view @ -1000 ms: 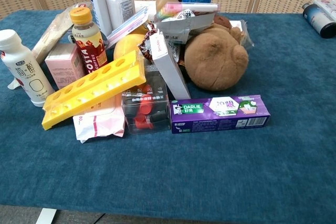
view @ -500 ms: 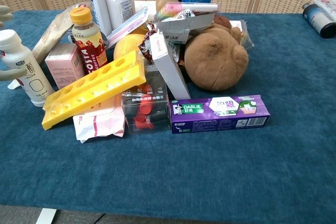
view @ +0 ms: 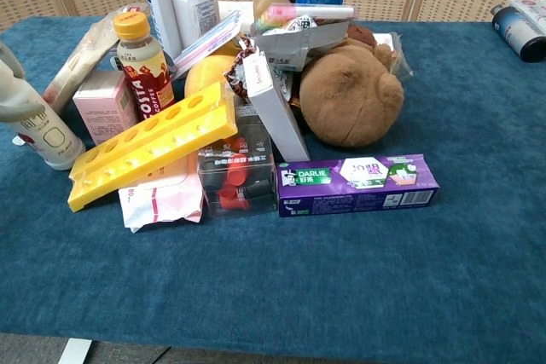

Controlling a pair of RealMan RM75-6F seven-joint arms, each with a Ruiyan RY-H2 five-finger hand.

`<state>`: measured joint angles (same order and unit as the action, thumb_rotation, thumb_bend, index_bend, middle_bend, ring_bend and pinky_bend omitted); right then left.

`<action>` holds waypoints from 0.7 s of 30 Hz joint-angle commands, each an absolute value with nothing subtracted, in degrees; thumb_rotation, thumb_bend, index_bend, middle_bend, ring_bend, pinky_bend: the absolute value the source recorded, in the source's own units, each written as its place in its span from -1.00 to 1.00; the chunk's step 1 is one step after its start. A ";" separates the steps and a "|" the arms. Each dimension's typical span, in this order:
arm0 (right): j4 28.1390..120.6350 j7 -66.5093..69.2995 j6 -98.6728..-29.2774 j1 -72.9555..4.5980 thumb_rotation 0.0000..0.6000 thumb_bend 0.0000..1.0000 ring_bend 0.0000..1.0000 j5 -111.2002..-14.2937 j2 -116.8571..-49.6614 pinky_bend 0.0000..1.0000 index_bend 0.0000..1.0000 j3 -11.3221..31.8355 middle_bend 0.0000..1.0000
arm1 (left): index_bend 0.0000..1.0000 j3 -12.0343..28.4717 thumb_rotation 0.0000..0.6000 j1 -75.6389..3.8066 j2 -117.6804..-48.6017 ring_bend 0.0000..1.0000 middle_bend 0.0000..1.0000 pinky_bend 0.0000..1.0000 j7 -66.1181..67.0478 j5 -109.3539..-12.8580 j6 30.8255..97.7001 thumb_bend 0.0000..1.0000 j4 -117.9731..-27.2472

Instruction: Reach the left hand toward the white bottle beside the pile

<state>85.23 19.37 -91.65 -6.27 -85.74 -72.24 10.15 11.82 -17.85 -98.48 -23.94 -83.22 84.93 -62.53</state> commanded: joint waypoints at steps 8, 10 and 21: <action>85.51 19.32 -91.73 -6.22 1.00 -1.00 -0.94 -85.99 -72.20 -0.57 -1.00 10.01 -0.66 | 0.57 13.95 1.00 -17.45 -93.83 -0.08 0.53 -0.22 -23.53 -84.49 89.58 -1.00 -70.61; 85.56 19.14 -91.73 -6.23 1.00 -1.00 -0.94 -86.08 -72.23 -0.57 -1.00 9.94 -0.66 | 0.57 14.56 1.00 -17.41 -91.98 -0.08 0.53 -0.22 -22.92 -84.96 90.50 -1.00 -73.94; 85.83 18.51 -91.60 -6.24 1.00 -1.00 -0.94 -86.31 -72.32 -0.57 -1.00 9.66 -0.66 | 0.56 18.34 1.00 -16.88 -81.71 -0.07 0.51 -0.20 -17.51 -86.77 94.32 -1.00 -92.11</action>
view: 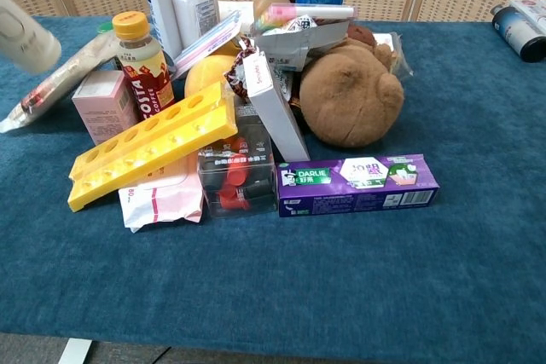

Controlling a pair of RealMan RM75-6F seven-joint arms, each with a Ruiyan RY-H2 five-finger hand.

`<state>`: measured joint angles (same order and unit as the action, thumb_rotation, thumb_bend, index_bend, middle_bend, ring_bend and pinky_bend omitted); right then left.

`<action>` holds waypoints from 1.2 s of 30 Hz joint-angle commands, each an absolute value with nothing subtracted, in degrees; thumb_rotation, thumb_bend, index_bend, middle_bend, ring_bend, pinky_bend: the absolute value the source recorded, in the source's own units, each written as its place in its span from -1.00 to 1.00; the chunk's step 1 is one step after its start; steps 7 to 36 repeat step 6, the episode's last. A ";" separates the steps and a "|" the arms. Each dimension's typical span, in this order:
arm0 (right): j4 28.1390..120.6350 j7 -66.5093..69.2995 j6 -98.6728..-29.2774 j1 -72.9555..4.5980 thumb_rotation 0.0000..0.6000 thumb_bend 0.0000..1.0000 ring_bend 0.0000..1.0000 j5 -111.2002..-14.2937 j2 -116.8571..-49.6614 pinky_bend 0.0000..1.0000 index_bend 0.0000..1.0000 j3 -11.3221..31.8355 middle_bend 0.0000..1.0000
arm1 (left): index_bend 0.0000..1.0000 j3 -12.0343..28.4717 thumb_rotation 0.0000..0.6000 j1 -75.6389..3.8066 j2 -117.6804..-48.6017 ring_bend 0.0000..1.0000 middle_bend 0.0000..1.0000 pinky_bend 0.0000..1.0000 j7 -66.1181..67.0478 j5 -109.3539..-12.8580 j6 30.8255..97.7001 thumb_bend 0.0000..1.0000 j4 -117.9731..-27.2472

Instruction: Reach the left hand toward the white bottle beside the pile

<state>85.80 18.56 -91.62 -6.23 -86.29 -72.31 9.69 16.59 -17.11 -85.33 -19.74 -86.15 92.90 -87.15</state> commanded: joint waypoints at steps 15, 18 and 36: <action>85.97 18.34 -91.60 -6.25 1.00 -1.00 -0.94 -86.46 -72.36 -0.57 -1.00 9.55 -0.66 | 0.55 19.98 1.00 -17.24 -78.78 -0.07 0.51 -0.16 -14.92 -86.27 94.40 -1.00 -96.28; 85.97 18.34 -91.60 -6.25 1.00 -1.00 -0.94 -86.46 -72.36 -0.57 -1.00 9.55 -0.66 | 0.55 19.98 1.00 -17.24 -78.78 -0.07 0.51 -0.16 -14.92 -86.27 94.40 -1.00 -96.28; 85.97 18.34 -91.60 -6.25 1.00 -1.00 -0.94 -86.46 -72.36 -0.57 -1.00 9.55 -0.66 | 0.55 19.98 1.00 -17.24 -78.78 -0.07 0.51 -0.16 -14.92 -86.27 94.40 -1.00 -96.28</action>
